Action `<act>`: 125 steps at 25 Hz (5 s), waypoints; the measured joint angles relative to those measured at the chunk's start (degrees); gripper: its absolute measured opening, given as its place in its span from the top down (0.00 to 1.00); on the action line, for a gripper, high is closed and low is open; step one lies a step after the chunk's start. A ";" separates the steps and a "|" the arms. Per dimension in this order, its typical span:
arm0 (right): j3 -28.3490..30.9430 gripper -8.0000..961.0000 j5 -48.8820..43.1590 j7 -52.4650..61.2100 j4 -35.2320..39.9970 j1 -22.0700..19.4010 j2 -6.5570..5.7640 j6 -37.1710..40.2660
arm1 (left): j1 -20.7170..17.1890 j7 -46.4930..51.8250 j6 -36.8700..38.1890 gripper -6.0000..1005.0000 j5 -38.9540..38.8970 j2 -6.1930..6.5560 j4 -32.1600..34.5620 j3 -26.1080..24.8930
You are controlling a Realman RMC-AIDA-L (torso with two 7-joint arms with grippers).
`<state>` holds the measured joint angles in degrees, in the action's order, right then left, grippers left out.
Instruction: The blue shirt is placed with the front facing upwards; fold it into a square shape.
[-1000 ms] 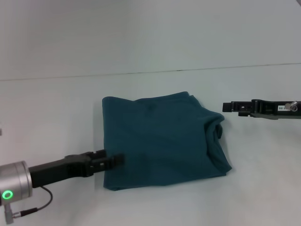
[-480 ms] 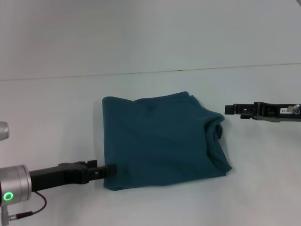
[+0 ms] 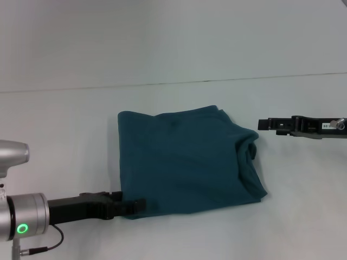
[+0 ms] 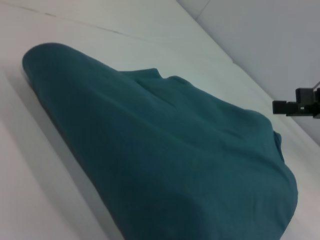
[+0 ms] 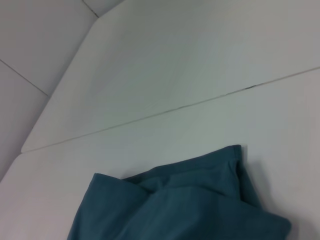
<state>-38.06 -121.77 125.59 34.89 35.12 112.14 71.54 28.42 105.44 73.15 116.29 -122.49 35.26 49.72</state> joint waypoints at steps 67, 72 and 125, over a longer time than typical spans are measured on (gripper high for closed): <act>-0.21 0.16 0.22 -0.09 -8.29 2.57 4.34 -0.29 | 0.80 5.01 6.77 0.95 13.77 2.73 6.61 -4.82; -0.37 0.16 0.22 -0.09 -8.34 2.27 4.39 1.61 | 0.61 4.92 7.93 0.95 14.51 2.87 6.67 -5.51; 0.11 0.48 0.48 -1.40 -11.80 5.55 6.84 -10.68 | 1.46 4.78 8.56 0.95 15.71 3.04 7.53 -5.95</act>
<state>-37.95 -121.29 124.18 23.10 40.67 118.98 60.87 29.88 110.22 81.71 132.00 -119.44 42.80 43.77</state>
